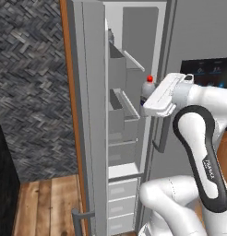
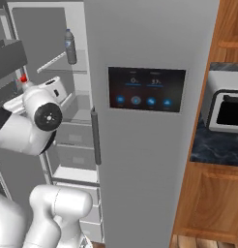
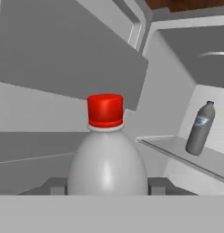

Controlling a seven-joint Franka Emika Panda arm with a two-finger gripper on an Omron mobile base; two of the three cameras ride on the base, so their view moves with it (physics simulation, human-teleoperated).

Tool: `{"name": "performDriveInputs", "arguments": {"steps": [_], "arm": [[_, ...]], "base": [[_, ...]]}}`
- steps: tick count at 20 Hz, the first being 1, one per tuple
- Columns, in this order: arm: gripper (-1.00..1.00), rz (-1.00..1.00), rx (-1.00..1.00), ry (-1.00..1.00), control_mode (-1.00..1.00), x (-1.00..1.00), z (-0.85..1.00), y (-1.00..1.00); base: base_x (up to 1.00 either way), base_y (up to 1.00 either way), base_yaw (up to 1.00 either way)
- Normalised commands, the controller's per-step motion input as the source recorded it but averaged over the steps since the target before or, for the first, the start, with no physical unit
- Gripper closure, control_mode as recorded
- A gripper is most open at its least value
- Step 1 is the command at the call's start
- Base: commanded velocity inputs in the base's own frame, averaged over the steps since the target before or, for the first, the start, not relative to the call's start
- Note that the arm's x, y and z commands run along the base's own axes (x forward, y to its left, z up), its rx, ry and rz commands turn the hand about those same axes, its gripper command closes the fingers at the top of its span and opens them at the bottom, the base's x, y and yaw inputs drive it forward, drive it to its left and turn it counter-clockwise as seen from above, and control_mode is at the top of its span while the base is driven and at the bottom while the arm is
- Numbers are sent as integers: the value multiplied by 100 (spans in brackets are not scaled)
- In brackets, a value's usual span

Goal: Take the bottled waters from the counter and place them in the freezer to freeze. Close the freezer door after placing the bottles.

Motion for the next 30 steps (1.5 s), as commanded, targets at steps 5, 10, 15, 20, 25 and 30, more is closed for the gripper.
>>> {"name": "performDriveInputs", "arguments": {"steps": [5, 10, 15, 20, 25, 30], "arm": [[100, -36, 3, -7, -100, 0, 86, -26], [100, -37, 11, -6, -100, 10, 74, -2], [100, -18, 28, 0, -100, 7, 9, -18], [100, -11, 44, 0, -100, 0, 0, -19], [100, 0, 1, 0, -100, 9, 0, 0], [100, 0, -4, 2, -100, 47, 0, 0]], "base": [[0, 0, 0], [0, 0, 0], [0, 0, 0], [0, 0, 0], [0, 0, 0], [0, 0, 0]]}}
